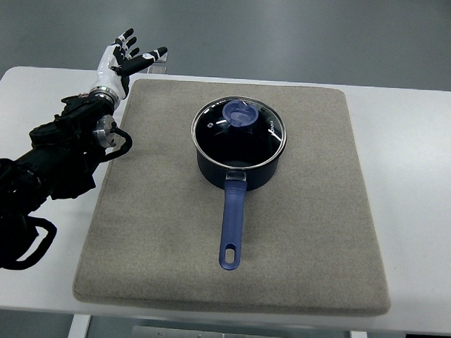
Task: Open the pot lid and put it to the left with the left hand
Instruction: 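Raise the left hand and begin moving it toward the pot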
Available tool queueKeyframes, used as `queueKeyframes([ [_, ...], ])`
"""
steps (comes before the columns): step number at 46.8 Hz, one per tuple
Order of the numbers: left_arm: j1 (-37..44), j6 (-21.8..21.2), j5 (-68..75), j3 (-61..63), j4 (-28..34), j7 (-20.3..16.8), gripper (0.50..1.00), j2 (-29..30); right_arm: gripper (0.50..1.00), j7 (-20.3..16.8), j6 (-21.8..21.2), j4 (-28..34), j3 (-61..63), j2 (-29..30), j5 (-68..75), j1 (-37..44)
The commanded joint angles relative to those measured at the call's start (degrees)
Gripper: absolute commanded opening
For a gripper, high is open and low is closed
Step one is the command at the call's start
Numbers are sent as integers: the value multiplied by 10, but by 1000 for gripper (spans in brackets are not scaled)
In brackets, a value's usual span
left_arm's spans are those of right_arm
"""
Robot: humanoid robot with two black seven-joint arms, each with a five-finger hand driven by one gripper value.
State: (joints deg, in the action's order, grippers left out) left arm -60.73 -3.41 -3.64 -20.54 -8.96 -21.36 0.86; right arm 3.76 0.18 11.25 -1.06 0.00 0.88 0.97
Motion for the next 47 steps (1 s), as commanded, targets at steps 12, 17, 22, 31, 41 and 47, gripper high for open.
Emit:
queueKeyframes([
  [12,0,0,-1,2,0,0,988,0,917,0,0,0,0,0,0,0],
  [17,0,1,-1,3,0,0,988,1,917,-1,0,1,0,0,0,0],
  [22,-1,1,-1,3,0,0,988,3,917,0,0,0,0,0,0,0],
  [31,-2,0,-1,0,0,1,988,3,917,0,0,0,0,0,0,0],
  [41,-4,-1,-2,1,1,1,988,12,917,-1,0,0,0,0,0,0],
  [47,-4,-1,-1,4,1,1,986,21,917,0,0,0,0,0,0,0],
])
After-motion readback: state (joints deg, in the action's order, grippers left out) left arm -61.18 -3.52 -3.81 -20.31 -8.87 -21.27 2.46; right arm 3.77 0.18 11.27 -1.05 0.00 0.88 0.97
